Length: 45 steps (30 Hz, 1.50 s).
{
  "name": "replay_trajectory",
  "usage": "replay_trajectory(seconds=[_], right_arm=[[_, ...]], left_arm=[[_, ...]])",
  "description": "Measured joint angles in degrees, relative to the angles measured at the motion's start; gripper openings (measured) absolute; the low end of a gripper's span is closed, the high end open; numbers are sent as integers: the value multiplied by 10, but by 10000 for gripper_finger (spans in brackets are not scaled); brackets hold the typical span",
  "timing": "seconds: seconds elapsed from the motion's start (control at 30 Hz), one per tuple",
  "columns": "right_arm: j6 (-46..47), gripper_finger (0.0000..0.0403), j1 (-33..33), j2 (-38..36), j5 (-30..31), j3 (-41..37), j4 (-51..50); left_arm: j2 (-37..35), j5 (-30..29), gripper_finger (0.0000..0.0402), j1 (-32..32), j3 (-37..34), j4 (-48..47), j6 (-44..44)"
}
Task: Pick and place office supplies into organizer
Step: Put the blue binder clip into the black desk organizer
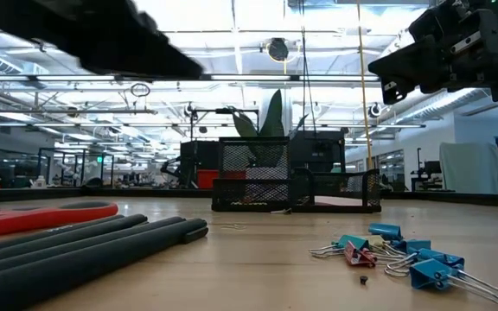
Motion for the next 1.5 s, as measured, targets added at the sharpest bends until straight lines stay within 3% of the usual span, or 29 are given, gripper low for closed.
replay_trajectory(seconds=[0.13,0.23,0.43,0.6,0.87,1.07,1.27,1.5], right_arm=[[0,2,2,0,-5,0,-6],[-15,2,19,2,-46,0,-20],[-13,2,105,18,-54,0,-34],[-14,20,227,53,6,4,-47],[-1,116,365,199,188,65,-65],[-47,172,374,332,198,153,-64],[-87,197,372,427,260,202,-68],[-106,203,361,510,160,260,-64]], left_arm=[[-6,-42,10,-15,-18,3,-25],[-1,-51,4,-12,-21,8,-30],[9,-51,7,-13,-21,22,-2],[10,-48,8,-13,-21,21,-4],[10,-47,14,-7,-21,17,-18],[10,-46,6,-2,-21,12,-35],[10,-46,15,-2,-21,17,-26],[10,-46,10,-2,-21,7,-30]])
